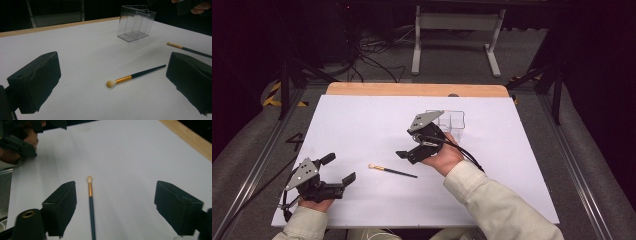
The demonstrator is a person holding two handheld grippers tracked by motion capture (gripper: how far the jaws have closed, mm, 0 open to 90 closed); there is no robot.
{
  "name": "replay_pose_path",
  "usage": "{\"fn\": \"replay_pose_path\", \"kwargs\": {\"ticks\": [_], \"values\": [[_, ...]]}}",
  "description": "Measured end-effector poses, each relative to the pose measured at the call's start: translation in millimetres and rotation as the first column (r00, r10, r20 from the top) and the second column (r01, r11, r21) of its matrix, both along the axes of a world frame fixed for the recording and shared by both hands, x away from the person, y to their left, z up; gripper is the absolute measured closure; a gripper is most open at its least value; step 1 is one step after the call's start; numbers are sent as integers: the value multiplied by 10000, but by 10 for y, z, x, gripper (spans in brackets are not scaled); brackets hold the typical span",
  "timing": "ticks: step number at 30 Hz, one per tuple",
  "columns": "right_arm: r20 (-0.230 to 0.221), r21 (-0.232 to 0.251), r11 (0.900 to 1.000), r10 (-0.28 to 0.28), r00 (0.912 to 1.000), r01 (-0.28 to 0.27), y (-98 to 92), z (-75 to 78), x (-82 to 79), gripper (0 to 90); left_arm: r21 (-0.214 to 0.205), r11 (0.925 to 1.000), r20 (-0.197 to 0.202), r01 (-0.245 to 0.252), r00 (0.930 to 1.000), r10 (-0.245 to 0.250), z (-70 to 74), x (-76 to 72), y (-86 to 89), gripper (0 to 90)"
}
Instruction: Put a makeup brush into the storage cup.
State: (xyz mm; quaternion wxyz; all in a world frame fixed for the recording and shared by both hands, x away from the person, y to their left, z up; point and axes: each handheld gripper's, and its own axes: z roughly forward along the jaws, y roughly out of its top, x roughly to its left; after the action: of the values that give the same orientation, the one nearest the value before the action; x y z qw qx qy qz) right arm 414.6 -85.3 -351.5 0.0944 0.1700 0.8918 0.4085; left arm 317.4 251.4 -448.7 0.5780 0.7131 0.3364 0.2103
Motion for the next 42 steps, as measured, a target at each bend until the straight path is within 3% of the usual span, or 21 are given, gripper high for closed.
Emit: {"fn": "replay_pose_path", "kwargs": {"ticks": [4, 9, 14, 25, 31, 42], "values": [[-228, -505, 9987, 23, 9997, -34, 69, -38, 22, 216, -25, 10000, -6, 7, 10000, -7, 0, 1, -2, 3], [-494, -1339, 9909, 50, 9988, -116, 177, -102, 52, 239, -44, 10000, -26, 13, 10000, -13, -2, 7, -7, 3], [-797, -1822, 9831, 25, 9968, -171, 259, -143, 75, 239, -24, 10000, -73, 48, 10000, -48, -1, 13, -9, 4], [-763, -2282, 9726, 268, 9967, -436, 408, -202, 83, 239, -83, 10000, -176, 43, 9998, -44, -3, 31, -12, 6], [-979, -2609, 9643, 200, 9950, -450, 460, -264, 83, 275, -89, 10000, -172, 28, 9998, -29, -3, 34, -12, 6], [-1326, -3371, 9387, 293, 9907, -729, 572, -391, 90, 325, -17, 10000, -197, 32, 9998, -32, -8, 41, -17, 7]]}}
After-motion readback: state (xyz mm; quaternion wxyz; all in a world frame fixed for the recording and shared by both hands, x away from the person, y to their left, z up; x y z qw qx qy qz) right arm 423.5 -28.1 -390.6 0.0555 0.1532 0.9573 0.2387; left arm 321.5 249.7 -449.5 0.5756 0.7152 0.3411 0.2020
